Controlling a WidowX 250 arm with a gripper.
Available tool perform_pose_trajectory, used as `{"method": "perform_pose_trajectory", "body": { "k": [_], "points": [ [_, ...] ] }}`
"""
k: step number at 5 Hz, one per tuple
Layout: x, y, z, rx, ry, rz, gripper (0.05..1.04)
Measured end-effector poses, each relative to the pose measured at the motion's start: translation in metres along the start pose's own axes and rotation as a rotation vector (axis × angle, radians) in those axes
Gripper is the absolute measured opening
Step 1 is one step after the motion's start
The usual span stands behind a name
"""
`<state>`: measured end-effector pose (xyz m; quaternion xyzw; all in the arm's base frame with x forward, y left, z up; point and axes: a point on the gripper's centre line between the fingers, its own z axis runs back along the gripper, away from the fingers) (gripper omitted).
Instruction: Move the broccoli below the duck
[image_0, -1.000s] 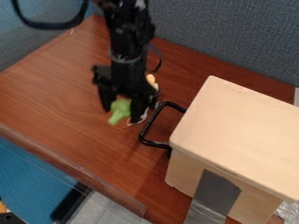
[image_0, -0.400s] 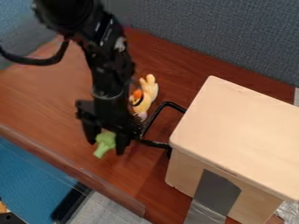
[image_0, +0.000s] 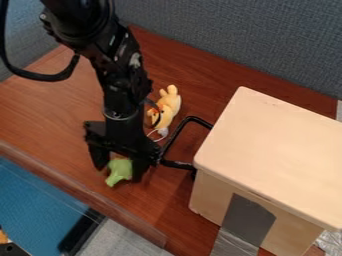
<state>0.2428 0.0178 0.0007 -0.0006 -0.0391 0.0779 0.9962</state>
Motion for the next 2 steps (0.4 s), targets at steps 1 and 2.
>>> {"method": "perform_pose_trajectory", "body": {
  "k": [1,2],
  "points": [
    [0.005,-0.001,0.028,0.021,-0.044,-0.023,1.007],
    [0.004,-0.001,0.053,0.033,-0.086,-0.019,1.001]
  ]
}}
